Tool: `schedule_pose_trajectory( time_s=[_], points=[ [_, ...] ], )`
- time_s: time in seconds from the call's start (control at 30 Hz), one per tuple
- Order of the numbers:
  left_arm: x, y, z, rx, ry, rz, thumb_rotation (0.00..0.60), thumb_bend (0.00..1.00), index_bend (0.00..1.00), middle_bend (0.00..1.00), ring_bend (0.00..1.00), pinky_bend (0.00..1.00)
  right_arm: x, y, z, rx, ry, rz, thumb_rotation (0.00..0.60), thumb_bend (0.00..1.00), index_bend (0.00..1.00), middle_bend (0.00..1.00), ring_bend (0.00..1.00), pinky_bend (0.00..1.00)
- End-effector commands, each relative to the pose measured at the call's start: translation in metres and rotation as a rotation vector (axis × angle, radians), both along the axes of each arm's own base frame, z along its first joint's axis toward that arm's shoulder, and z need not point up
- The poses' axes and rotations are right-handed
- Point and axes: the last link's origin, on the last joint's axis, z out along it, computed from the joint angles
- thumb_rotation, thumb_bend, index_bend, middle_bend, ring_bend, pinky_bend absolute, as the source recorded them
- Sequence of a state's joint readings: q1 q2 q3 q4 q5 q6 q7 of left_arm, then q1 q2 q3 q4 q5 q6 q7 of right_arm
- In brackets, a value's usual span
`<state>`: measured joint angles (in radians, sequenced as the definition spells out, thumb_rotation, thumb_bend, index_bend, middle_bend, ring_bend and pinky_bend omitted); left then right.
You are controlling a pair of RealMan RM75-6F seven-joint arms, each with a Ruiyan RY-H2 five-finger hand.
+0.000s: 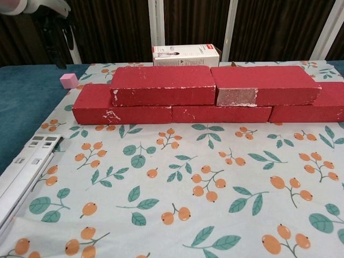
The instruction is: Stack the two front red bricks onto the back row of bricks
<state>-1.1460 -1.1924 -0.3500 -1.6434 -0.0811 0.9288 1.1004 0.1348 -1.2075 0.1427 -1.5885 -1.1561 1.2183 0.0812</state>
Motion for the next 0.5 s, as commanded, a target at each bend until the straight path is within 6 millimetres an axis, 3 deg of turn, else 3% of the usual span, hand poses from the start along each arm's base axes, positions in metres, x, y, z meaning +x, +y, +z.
schedule_pose_trajectory(
  time_s=[0.03, 0.5],
  points=[
    [-0.018, -0.007, -0.004, -0.053, 0.015, 0.032, 0.6, 0.0, 0.36, 0.23, 0.0, 0.05, 0.001, 0.0, 0.0, -0.003, 0.0, 0.0, 0.6, 0.15, 0.0, 0.0, 0.0, 0.0],
    [-0.019, -0.006, -0.043, -0.123, 0.009, 0.031, 0.6, 0.0, 0.25, 0.22, 0.0, 0.05, -0.001, 0.0, 0.0, -0.01, -0.002, -0.005, 0.6, 0.15, 0.0, 0.0, 0.0, 0.0]
  ],
)
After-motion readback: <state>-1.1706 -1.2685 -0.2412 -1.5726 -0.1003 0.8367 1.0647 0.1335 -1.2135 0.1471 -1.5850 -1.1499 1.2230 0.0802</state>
